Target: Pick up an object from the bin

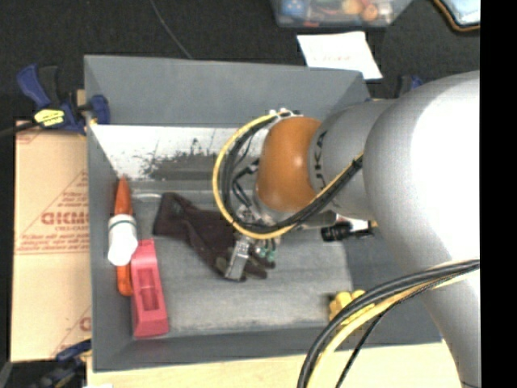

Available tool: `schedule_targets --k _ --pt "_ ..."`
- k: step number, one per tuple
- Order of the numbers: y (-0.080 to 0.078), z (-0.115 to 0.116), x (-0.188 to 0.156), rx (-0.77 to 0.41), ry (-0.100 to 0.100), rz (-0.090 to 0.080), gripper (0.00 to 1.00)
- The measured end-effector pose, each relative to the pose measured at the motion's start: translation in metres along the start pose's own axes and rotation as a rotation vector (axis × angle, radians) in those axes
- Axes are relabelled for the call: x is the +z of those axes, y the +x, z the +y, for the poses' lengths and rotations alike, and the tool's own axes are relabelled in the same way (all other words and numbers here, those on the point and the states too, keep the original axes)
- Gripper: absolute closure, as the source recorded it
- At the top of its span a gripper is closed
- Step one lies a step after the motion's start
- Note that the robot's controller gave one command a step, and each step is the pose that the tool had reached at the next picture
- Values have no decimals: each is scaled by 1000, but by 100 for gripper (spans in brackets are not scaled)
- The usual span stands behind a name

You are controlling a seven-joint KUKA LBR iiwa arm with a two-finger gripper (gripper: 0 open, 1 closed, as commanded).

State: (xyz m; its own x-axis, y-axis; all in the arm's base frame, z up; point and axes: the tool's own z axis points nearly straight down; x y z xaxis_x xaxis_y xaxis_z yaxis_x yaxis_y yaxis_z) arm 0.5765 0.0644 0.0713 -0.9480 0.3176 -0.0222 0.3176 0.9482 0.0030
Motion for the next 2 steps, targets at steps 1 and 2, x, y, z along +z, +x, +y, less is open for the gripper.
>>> schedule_targets --k 1,2 --pt "-27 -65 -4 -286 1 7 100" --pt "-27 -65 -4 -287 1 7 100"
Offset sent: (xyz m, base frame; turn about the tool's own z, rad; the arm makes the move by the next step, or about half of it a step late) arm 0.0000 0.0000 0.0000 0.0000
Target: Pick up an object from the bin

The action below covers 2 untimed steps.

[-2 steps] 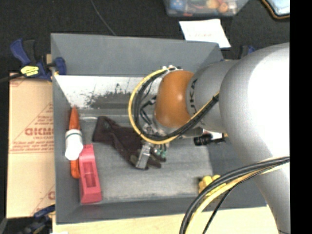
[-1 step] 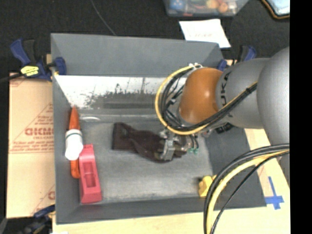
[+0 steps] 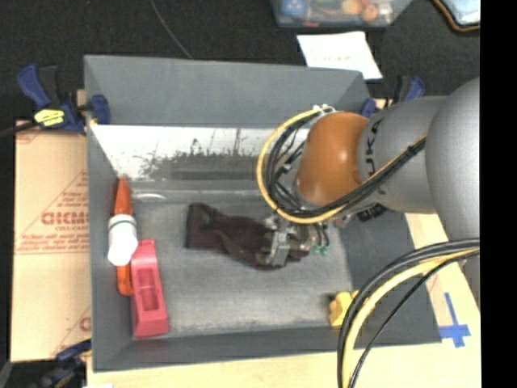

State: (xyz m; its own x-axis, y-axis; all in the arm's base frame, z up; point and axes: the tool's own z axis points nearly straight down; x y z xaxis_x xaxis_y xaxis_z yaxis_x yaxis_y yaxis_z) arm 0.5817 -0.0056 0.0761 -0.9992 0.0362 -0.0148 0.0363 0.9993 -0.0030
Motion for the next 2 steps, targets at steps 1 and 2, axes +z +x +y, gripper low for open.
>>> schedule_targets --k 1,2 --pt "3 0 -22 0 0 13 100" --pt "0 -1 -55 0 0 2 100"
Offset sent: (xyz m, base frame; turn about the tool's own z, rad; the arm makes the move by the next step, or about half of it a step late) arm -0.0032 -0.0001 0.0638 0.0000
